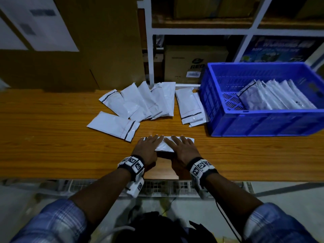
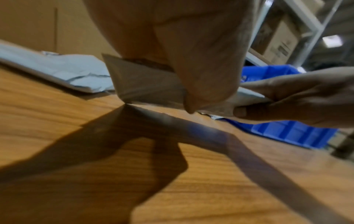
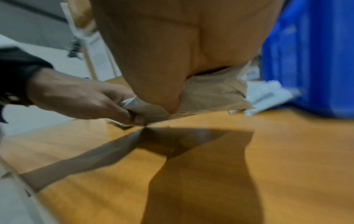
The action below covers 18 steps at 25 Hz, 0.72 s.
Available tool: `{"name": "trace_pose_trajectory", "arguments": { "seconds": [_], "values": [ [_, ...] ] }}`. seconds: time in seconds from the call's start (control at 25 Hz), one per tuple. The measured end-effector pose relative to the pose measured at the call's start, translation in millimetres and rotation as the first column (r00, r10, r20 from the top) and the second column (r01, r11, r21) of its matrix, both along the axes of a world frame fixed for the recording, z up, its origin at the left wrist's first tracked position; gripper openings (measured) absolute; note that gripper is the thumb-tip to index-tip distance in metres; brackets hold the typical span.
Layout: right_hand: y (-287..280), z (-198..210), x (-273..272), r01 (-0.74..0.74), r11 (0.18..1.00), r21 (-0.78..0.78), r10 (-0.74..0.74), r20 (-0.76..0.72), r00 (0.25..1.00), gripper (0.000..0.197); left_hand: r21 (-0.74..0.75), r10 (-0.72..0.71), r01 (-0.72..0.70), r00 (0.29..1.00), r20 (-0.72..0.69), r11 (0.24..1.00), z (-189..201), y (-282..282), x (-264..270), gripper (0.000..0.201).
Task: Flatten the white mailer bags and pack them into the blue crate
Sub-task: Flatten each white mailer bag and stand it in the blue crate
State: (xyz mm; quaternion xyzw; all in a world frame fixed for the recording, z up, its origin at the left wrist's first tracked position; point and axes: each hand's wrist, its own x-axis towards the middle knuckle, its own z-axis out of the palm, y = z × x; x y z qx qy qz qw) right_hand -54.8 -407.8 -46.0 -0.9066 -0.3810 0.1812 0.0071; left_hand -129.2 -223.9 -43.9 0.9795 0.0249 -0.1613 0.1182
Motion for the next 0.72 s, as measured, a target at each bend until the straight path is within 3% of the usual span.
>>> {"name": "trace_pose_trajectory", "arguments": {
  "seconds": [0.2, 0.44, 0.72],
  "values": [
    [14.5, 46.3, 7.9, 0.009, 1.000, 0.027, -0.014, 0.189, 0.982, 0.074, -0.060, 0.001, 0.008, 0.987, 0.158, 0.998, 29.2, 13.9, 17.0, 0.075],
    [38.7, 112.8, 30.9, 0.125, 0.990, 0.063, -0.139, 0.333, 0.933, 0.076, 0.023, -0.100, 0.099, 0.927, 0.361, 0.995, 82.7, 45.3, 66.2, 0.077],
    [22.6, 173.8, 65.7, 0.251, 0.952, 0.174, -0.305, 0.489, 0.817, 0.078, 0.239, -0.330, 0.232, 0.755, 0.567, 0.943, 154.8, 39.0, 137.1, 0.073]
  ]
}}
